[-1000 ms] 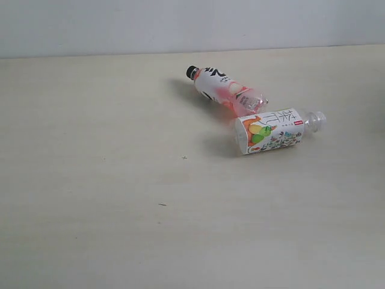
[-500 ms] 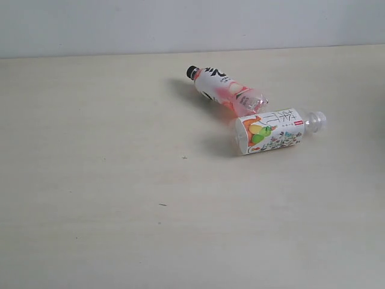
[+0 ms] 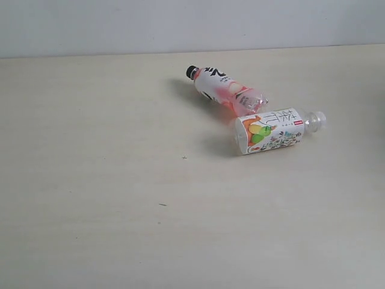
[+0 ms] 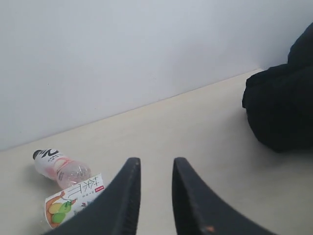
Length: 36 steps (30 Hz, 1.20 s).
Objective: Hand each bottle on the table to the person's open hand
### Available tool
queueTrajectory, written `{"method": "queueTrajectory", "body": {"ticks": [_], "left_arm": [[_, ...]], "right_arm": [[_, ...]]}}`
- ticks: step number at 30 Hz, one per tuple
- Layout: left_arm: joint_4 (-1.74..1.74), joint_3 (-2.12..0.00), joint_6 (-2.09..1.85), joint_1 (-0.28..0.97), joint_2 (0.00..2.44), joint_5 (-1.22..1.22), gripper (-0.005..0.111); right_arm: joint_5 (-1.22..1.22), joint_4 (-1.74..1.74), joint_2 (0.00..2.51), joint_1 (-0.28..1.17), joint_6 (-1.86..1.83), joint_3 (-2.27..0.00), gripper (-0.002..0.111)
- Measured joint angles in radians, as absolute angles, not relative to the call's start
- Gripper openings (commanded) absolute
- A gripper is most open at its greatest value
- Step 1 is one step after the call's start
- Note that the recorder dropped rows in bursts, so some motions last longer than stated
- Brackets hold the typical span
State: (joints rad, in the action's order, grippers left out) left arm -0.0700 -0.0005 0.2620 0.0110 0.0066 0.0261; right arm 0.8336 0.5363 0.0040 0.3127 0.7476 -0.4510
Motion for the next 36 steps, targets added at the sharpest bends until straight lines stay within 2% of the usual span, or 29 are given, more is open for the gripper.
{"method": "queueTrajectory", "body": {"ticks": [36], "left_arm": [[-0.07,-0.001,0.262,0.011,0.007,0.026,0.005]], "right_arm": [[0.833,0.591,0.004,0.324,0.77,-0.451,0.025]]}}
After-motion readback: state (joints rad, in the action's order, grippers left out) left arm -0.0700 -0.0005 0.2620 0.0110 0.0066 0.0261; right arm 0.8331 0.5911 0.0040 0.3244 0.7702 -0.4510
